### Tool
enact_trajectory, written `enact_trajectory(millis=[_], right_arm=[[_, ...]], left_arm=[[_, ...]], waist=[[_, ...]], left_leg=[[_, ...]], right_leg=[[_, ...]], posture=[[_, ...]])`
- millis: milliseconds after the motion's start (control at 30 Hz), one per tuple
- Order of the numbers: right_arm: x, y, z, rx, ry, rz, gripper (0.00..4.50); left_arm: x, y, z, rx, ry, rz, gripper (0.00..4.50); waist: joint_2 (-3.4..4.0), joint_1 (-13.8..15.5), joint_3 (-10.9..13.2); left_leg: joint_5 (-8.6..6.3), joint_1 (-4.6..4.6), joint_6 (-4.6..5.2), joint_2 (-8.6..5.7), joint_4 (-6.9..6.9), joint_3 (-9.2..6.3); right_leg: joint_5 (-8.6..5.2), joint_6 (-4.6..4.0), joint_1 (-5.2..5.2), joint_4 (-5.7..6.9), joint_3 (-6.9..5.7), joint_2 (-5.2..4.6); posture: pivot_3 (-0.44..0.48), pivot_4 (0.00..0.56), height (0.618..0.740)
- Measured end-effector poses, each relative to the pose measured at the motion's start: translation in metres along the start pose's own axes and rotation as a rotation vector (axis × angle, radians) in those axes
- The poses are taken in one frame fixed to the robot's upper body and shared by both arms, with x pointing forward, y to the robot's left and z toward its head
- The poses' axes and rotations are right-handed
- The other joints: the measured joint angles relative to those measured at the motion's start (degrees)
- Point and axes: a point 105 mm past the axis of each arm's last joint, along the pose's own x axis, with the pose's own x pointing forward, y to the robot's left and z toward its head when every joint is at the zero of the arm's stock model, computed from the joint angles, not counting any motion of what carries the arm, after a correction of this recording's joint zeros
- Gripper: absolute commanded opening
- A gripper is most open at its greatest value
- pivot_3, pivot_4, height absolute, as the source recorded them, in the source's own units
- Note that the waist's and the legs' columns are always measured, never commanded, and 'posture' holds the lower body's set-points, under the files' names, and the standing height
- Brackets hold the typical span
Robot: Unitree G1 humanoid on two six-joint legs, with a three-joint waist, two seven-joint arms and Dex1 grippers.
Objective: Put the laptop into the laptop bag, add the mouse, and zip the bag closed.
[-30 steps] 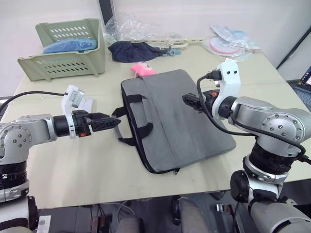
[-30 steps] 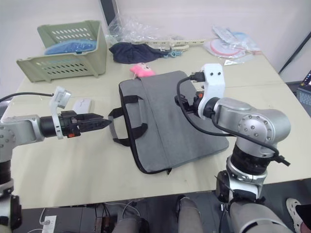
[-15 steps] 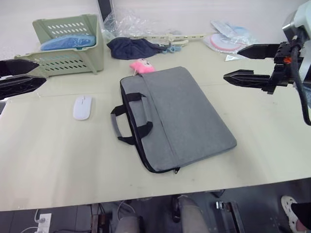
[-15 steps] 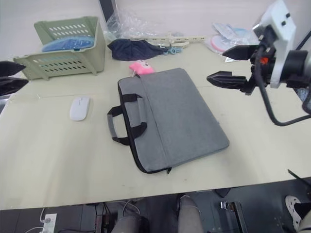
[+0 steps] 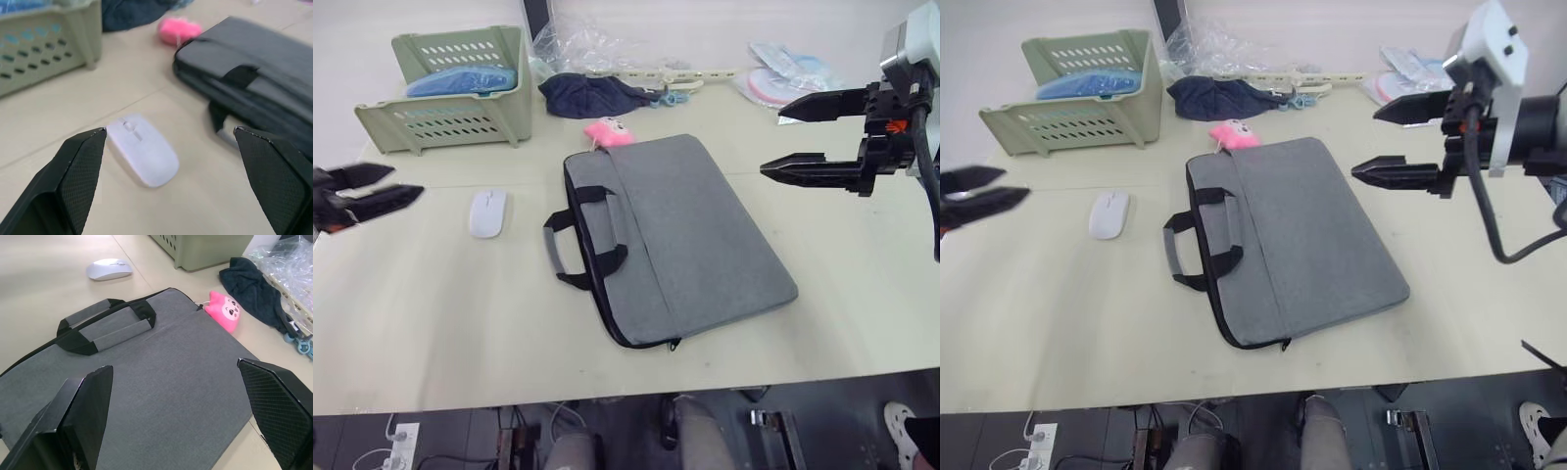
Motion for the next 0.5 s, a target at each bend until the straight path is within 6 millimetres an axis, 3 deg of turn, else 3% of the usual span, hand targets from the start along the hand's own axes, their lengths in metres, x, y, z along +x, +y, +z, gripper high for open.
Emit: enact_trajectory(millis=[100,200,267,500], right_arm=[[0.0,0.003,0.0,0.009,-0.007,-0.008,4.45],[0.005,0.01,-0.004,0.027,-0.009,0.007,4.45],[0.006,0.011,-0.004,0.039,-0.011,0.006,4.45],[0.006,0.015,-0.002,0.053,-0.017,0.003,4.45]], left_arm=[[0.026,-0.001,-0.034,-0.032,0.018,0.061,4.5],[0.054,-0.019,-0.052,-0.076,-0.041,0.058,4.5],[0.061,-0.023,-0.058,-0.097,-0.057,0.073,4.5],[0.062,-0.017,-0.039,-0.089,-0.178,0.189,4.5]], waist=[[-0.17,0.1,0.0],[-0.21,1.0,0.0],[-0.27,1.2,0.0],[-0.34,1.3,0.0]], left_leg=[[-0.01,-0.02,0.02,0.02,0.26,-0.01],[-0.05,-0.05,0.06,0.02,0.45,-0.02],[-0.07,-0.05,0.07,0.03,0.49,-0.04],[-0.07,0.01,0.06,0.01,0.52,-0.07]], right_leg=[[0.01,0.0,-0.03,0.07,-0.02,-0.02],[0.02,0.01,-0.01,0.15,-0.01,-0.09],[0.03,0.01,-0.01,0.21,-0.02,-0.09],[0.03,-0.01,-0.01,0.37,0.0,-0.16]], posture=[[0.0,0.15,0.74],[0.0,0.15,0.74],[0.0,0.15,0.74],[0.0,0.15,0.74]])
